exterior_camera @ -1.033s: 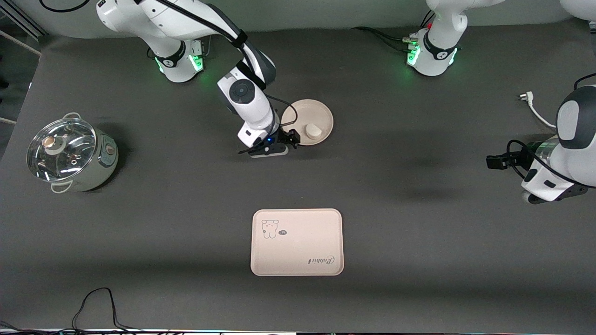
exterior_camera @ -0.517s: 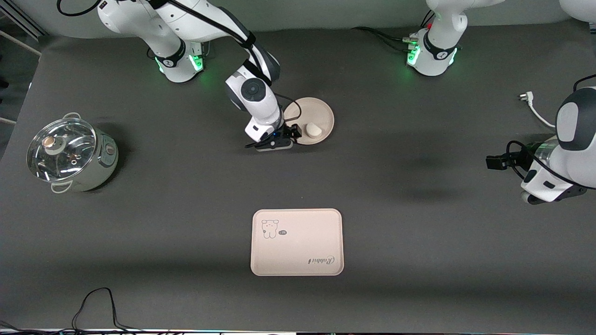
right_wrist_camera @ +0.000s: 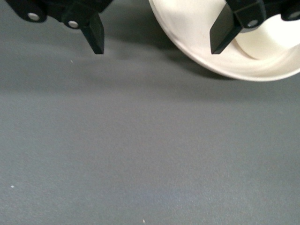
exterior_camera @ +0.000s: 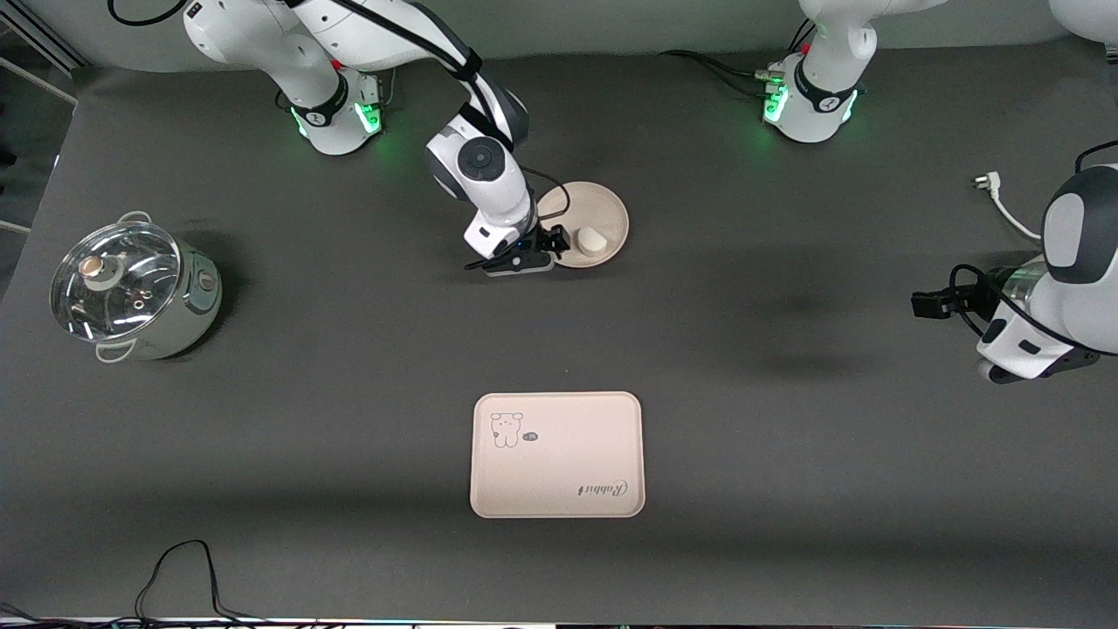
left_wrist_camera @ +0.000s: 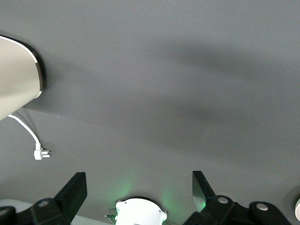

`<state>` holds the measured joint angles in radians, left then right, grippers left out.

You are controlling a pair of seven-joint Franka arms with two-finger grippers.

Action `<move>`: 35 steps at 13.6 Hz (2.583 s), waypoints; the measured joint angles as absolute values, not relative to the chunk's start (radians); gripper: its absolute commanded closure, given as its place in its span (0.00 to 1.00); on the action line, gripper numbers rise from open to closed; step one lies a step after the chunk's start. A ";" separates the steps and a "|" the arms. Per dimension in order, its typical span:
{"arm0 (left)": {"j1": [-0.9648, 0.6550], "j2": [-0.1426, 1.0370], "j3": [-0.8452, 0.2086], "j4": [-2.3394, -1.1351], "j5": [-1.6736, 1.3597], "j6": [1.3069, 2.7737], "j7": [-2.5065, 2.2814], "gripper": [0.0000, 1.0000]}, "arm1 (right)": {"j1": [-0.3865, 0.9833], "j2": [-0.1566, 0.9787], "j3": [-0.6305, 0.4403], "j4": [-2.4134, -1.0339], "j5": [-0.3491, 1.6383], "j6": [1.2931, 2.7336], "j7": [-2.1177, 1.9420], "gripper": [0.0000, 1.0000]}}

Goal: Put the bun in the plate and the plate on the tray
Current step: 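Lower the right gripper to the plate rim and grasp it, then carry the plate with the right gripper onto the bunny tray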

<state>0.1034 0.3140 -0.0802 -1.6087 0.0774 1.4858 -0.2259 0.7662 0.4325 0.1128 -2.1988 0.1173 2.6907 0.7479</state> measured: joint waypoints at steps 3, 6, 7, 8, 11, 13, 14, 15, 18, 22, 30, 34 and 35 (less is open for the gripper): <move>0.104 0.314 -0.080 -1.611 0.077 1.486 -0.226 0.00 | 0.772 0.389 0.112 -2.201 0.117 2.641 0.750 0.00; 0.104 0.314 -0.080 -1.612 0.077 1.486 -0.226 0.00 | 0.799 0.384 0.112 -2.216 0.117 2.662 0.778 0.00; 0.104 0.314 -0.080 -1.613 0.077 1.486 -0.226 0.00 | 0.811 0.388 0.112 -2.230 0.117 2.690 0.788 0.00; 0.104 0.314 -0.081 -1.613 0.077 1.486 -0.226 0.00 | 0.818 0.393 0.111 -2.245 0.117 2.716 0.793 0.00; 0.103 0.314 -0.081 -1.613 0.077 1.486 -0.226 0.00 | 0.820 0.414 0.101 -2.264 0.117 2.752 0.795 0.39; 0.103 0.314 -0.081 -1.614 0.077 1.486 -0.226 0.00 | 0.820 0.416 0.098 -2.264 0.117 2.753 0.795 0.66; 0.103 0.314 -0.081 -1.614 0.077 1.486 -0.226 0.00 | 0.820 0.416 0.097 -2.264 0.117 2.754 0.795 0.77; 0.103 0.314 -0.081 -1.614 0.077 1.486 -0.226 0.00 | 0.820 0.416 0.097 -2.264 0.117 2.755 0.796 0.87; 0.104 0.315 -0.081 -1.614 0.077 1.486 -0.226 0.00 | 0.816 0.416 0.093 -2.262 0.117 2.760 0.802 1.00; 0.103 0.316 -0.082 -1.614 0.077 1.486 -0.226 0.00 | 0.794 0.407 0.084 -2.237 0.119 2.748 0.805 1.00; 0.103 0.318 -0.083 -1.615 0.077 1.486 -0.226 0.00 | 0.769 0.380 0.031 -2.048 0.119 2.514 0.809 1.00; 0.103 0.318 -0.084 -1.615 0.077 1.486 -0.226 0.00 | 0.740 0.379 -0.002 -1.950 0.119 2.482 0.807 1.00; 0.103 0.318 -0.084 -1.615 0.077 1.486 -0.226 0.00 | 0.724 0.379 -0.004 -1.927 0.123 2.479 0.800 1.00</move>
<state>0.1035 0.3185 -0.0836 -1.6152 0.0774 1.4859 -0.2259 0.7237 0.3793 -0.0036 -1.9274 0.1230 2.4786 0.7998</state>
